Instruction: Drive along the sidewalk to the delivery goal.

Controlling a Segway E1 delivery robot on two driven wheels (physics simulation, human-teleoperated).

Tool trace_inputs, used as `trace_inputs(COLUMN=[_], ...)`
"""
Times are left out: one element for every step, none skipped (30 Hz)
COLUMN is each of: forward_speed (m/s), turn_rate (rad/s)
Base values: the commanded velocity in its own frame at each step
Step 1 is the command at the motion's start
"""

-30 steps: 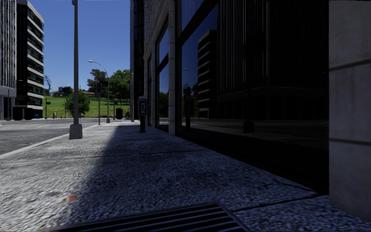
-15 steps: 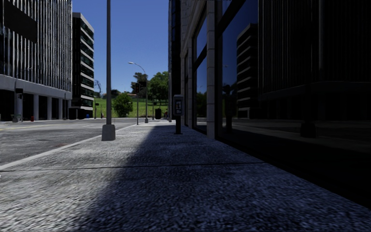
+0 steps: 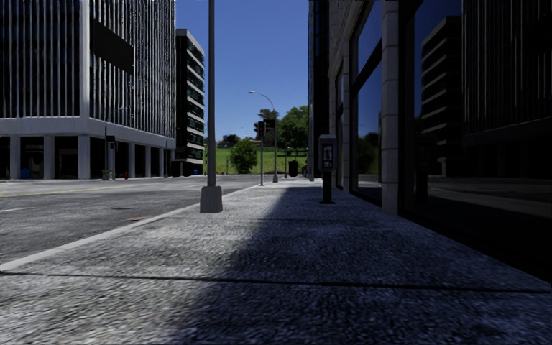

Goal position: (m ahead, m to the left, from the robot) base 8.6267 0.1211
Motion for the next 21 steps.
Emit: trace_inputs(forward_speed=[2.0,2.0,2.0,2.0,2.0,2.0,2.0,2.0,2.0,2.0,2.0,2.0,2.0,2.0,2.0,2.0,2.0,2.0,2.0,2.0,2.0], turn_rate=[0.54,0.54,0.54,0.54,0.54,0.54,0.54,0.0,0.0,0.0,0.0,0.0,0.0,0.0,0.0,0.0,0.0,0.0,0.0,0.0,0.0])
